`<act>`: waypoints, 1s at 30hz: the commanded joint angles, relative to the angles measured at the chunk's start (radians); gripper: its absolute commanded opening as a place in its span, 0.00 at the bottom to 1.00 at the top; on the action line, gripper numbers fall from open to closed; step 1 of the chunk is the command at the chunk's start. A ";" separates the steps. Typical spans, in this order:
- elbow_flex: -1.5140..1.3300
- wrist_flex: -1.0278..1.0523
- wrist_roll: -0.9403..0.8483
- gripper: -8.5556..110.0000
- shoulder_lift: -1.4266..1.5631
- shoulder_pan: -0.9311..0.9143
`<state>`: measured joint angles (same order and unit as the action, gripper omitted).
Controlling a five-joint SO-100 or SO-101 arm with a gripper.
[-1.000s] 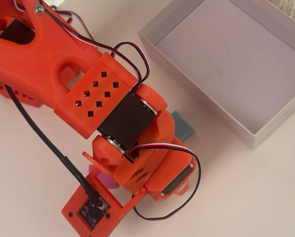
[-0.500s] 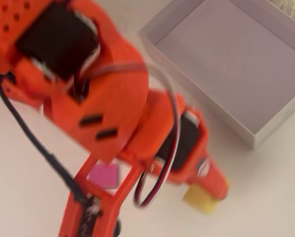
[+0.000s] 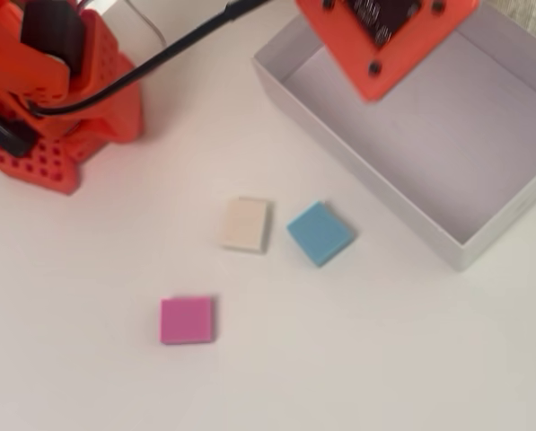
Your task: Grasp the yellow cuboid and put it in the bin.
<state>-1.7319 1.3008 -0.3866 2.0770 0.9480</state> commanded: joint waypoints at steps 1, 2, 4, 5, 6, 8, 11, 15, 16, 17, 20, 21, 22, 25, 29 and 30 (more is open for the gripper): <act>-0.046 0.018 -0.012 0.00 0.003 0.052; -0.081 0.015 -0.012 0.00 -0.012 0.058; -0.143 0.021 -0.012 0.00 -0.049 0.064; -0.173 0.025 -0.012 0.00 -0.066 0.064; -0.204 0.025 -0.012 0.00 -0.083 0.063; -0.262 0.011 -0.014 0.00 -0.110 0.057; -0.330 -0.031 -0.015 0.00 -0.120 0.041; -0.353 -0.071 -0.015 0.05 -0.120 0.035; -0.354 -0.074 -0.015 0.09 -0.120 0.034; -0.354 -0.077 -0.015 0.14 -0.118 0.034; -0.354 -0.110 -0.015 0.33 -0.110 0.031; -0.354 -0.133 -0.015 0.39 -0.103 0.026; -0.351 -0.160 -0.017 0.43 -0.094 0.020; -0.345 -0.262 -0.037 0.48 -0.067 0.003; -0.347 -0.408 -0.057 0.48 -0.008 -0.049; -0.350 -0.465 -0.057 0.48 0.017 -0.074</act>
<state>-2.0908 0.9526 -0.4295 2.0157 0.9158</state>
